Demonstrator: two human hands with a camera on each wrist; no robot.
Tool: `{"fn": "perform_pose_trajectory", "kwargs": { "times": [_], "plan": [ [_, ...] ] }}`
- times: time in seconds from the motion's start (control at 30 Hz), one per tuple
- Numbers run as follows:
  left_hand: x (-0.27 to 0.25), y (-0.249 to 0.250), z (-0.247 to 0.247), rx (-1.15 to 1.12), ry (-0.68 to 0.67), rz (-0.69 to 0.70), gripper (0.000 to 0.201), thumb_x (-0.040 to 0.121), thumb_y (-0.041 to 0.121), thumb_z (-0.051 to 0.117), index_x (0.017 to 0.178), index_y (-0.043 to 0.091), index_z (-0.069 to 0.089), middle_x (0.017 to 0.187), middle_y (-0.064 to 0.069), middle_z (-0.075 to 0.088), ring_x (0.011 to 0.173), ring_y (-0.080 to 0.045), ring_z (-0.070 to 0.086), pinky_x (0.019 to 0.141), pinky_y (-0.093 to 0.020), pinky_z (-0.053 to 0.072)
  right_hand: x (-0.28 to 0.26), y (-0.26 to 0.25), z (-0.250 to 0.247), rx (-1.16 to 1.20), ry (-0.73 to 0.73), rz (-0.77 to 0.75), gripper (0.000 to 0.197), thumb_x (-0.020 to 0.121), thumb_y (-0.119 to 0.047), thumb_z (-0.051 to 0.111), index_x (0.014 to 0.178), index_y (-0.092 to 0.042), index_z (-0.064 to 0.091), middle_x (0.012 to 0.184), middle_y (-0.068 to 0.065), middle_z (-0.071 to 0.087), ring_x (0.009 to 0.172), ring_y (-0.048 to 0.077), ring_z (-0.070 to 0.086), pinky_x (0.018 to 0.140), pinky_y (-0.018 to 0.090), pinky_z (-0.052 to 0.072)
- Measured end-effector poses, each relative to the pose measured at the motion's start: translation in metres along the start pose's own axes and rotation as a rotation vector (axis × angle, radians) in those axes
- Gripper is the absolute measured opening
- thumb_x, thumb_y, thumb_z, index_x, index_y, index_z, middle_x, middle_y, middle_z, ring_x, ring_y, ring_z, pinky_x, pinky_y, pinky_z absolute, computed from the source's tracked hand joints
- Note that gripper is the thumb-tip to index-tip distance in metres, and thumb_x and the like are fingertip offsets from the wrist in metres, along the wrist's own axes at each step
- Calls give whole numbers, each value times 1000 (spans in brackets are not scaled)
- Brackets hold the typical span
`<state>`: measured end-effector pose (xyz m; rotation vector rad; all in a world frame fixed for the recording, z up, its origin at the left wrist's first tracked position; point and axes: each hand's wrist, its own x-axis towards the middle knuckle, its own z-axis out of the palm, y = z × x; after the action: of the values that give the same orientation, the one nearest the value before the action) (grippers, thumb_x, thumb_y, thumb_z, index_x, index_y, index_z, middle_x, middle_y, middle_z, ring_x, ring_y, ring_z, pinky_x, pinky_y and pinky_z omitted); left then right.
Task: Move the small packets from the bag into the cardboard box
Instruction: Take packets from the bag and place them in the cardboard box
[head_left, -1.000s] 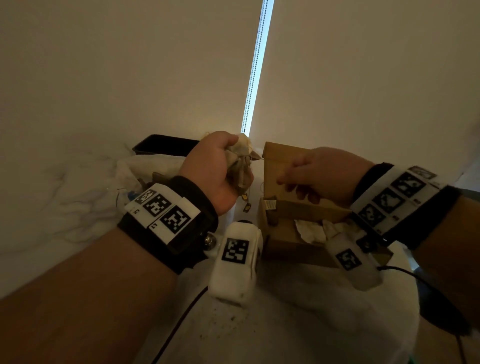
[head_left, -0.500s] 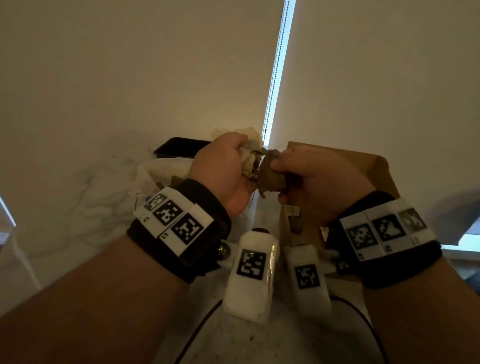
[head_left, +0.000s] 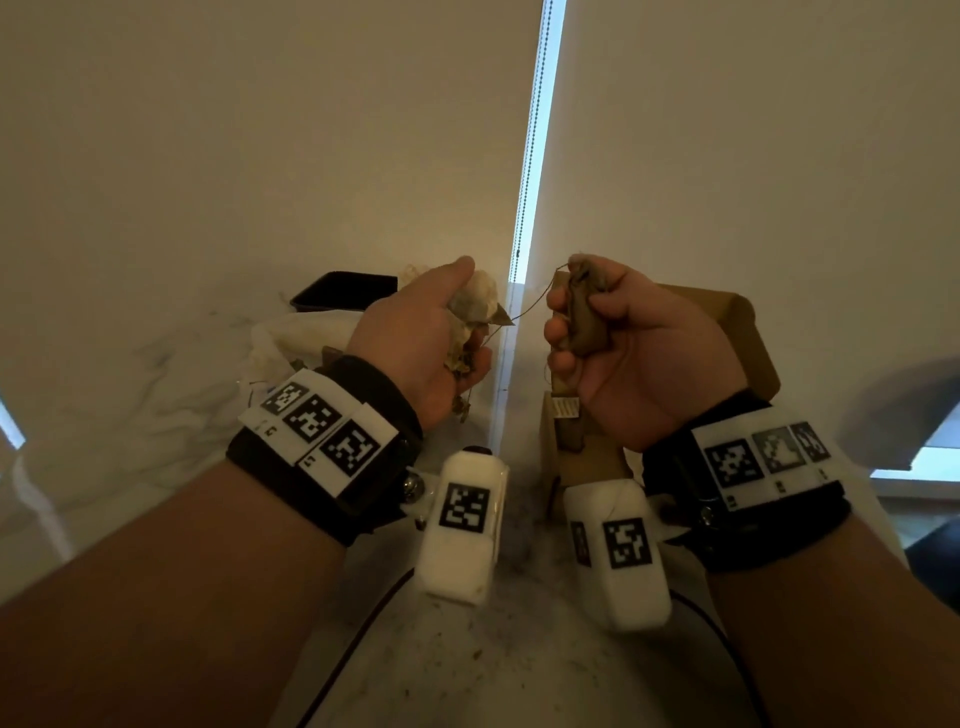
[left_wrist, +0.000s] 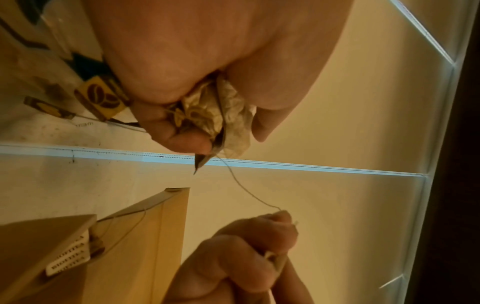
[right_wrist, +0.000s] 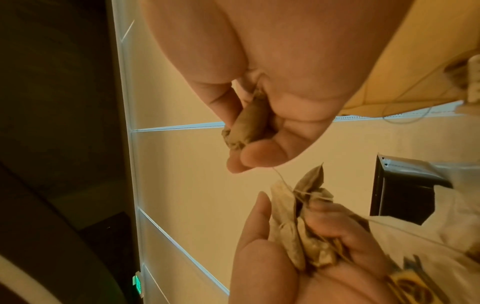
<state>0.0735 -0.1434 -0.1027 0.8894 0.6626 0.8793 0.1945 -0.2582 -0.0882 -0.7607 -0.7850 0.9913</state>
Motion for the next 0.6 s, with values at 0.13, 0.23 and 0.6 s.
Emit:
{"fn": "perform_pose_trajectory", "kwargs": {
  "times": [0.13, 0.23, 0.6],
  "plan": [
    [-1, 0, 0, 114, -5, 45, 52, 82, 40, 79, 123, 10, 65, 103, -10, 67, 60, -10, 58, 43, -21, 44, -2, -4, 0, 43, -11, -11, 26, 92, -9, 31, 100, -12, 56, 78, 7, 60, 61, 19, 56, 50, 24, 43],
    [0, 1, 0, 111, 1, 40, 45, 84, 36, 78, 119, 9, 67, 92, -6, 65, 53, -8, 58, 43, -21, 45, -3, -7, -1, 89, -11, -68, 23, 89, -10, 34, 94, -13, 56, 72, 5, 61, 57, 16, 55, 49, 22, 41],
    [-11, 1, 4, 220, -124, 62, 16, 97, 19, 61, 111, 18, 68, 85, -6, 65, 52, -7, 58, 46, -22, 49, -5, -10, -3, 197, -66, -145, 18, 77, -12, 41, 88, -16, 55, 71, 2, 63, 57, 14, 56, 51, 22, 44]
  ]
}}
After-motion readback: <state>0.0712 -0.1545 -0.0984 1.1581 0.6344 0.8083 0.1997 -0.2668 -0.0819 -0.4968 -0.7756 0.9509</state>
